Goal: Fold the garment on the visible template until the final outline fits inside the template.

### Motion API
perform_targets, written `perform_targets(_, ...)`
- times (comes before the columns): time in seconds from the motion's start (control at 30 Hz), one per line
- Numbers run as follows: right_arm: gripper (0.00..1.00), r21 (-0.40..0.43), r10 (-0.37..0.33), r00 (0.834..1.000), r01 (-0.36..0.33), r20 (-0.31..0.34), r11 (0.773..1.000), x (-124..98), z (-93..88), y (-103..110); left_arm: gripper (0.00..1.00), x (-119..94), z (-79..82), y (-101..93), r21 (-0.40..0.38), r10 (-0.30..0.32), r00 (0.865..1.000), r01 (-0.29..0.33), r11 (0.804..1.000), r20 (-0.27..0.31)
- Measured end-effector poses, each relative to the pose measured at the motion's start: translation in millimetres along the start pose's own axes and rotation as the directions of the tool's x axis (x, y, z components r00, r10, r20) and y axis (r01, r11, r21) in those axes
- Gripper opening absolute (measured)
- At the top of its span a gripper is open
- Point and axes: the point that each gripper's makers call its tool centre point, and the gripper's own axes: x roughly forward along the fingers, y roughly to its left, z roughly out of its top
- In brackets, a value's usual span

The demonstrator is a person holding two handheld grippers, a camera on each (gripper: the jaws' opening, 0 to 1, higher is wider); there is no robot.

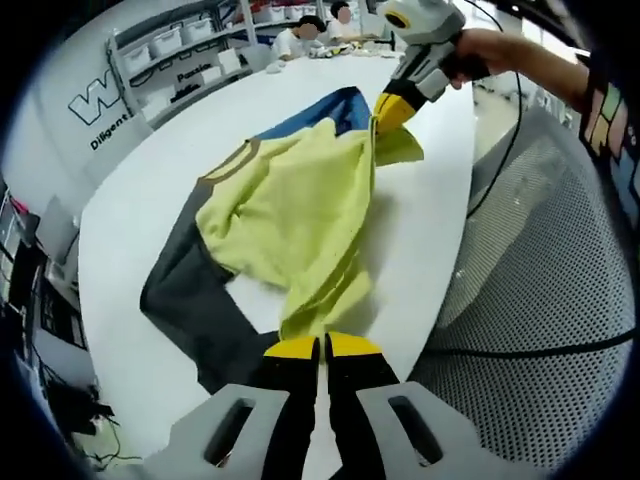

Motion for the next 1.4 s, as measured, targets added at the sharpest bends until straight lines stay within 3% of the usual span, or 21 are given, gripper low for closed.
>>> perform_targets(0.2,0.0,-0.083,0.037,0.996,-0.043,-0.076,0.996,-9,-15.9,3,0.0,-8,2.3,-0.3,0.104,-0.002,1.0,0.001,0.995,0.006)
perform_targets(0.27,0.0,-0.108,0.057,0.993,-0.068,-0.102,0.992,-11,-21.2,6,0.0,-10,0.9,-0.7,0.201,-0.009,1.0,0.009,0.979,-0.003)
perform_targets(0.37,0.0,-0.182,0.083,0.981,-0.115,-0.175,0.977,-13,-34.0,8,0.0,-11,-3.0,-2.4,0.26,-0.027,0.999,0.031,0.965,-0.019)
perform_targets(0.4,0.0,-0.179,0.061,0.98,-0.095,-0.188,0.979,-13,-37.2,4,0.0,-11,-4.8,-3.9,0.283,-0.038,0.999,0.045,0.958,-0.03)
perform_targets(0.43,0.0,-0.177,0.053,0.976,-0.091,-0.21,0.98,-14,-41.1,2,0.0,-11,-6.7,-11.2,0.339,-0.086,0.995,0.096,0.936,-0.043)
perform_targets(0.5,0.0,-0.199,0.072,0.965,-0.124,-0.25,0.972,-14,-49.6,3,0.0,-10,-7.8,-8.6,0.325,-0.069,0.997,0.08,0.942,-0.047)
perform_targets(0.53,0.0,-0.197,0.077,0.962,-0.131,-0.26,0.972,-14,-51.9,3,0.0,-9,-8.1,-8.6,0.34,-0.072,0.996,0.086,0.937,-0.052)
perform_targets(0.57,0.0,-0.201,0.082,0.959,-0.14,-0.27,0.97,-14,-54.0,4,0.0,-9,-8.0,-10.0,0.382,-0.083,0.995,0.098,0.919,-0.055)
perform_targets(0.7,0.0,-0.212,0.115,0.933,-0.196,-0.342,0.957,-18,-69.1,9,0.0,-7,-8.5,-13.6,0.397,-0.103,0.992,0.121,0.91,-0.067)
perform_targets(0.77,0.0,-0.218,0.116,0.921,-0.208,-0.371,0.954,-19,-75.6,9,0.0,-6,-7.8,-18.6,0.475,-0.134,0.988,0.153,0.866,-0.074)
perform_targets(0.8,0.0,-0.223,0.117,0.908,-0.221,-0.403,0.949,-21,-81.7,9,0.0,-6,-9.0,-20.7,0.485,-0.145,0.986,0.167,0.859,-0.082)
perform_targets(0.87,0.0,-0.233,0.108,0.898,-0.224,-0.425,0.946,-23,-87.5,5,0.0,-4,-8.6,-23.0,0.479,-0.161,0.983,0.183,0.858,-0.087)
perform_targets(1.0,0.0,-0.221,0.103,0.883,-0.225,-0.458,0.949,-26,-96.0,-2,0.0,-1,-9.6,-27.0,0.497,-0.192,0.975,0.22,0.84,-0.108)
perform_targets(1.2,0.0,-0.233,0.09,0.844,-0.246,-0.529,0.941,-32,-111.2,-6,0.0,5,-9.7,-35.7,0.504,-0.259,0.956,0.293,0.812,-0.138)
perform_targets(1.3,0.0,-0.236,0.08,0.826,-0.251,-0.558,0.939,-34,-117.1,-7,0.0,8,-10.7,-37.7,0.498,-0.28,0.947,0.32,0.806,-0.155)
perform_targets(1.33,0.0,-0.235,0.08,0.821,-0.253,-0.565,0.938,-34,-118.6,-7,0.0,6,-13.0,-44.8,0.452,-0.32,0.933,0.36,0.816,-0.166)
perform_targets(1.4,0.0,-0.223,0.082,0.81,-0.255,-0.58,0.941,-35,-122.4,-6,0.0,6,-10.5,-44.9,0.451,-0.326,0.932,0.361,0.816,-0.157)
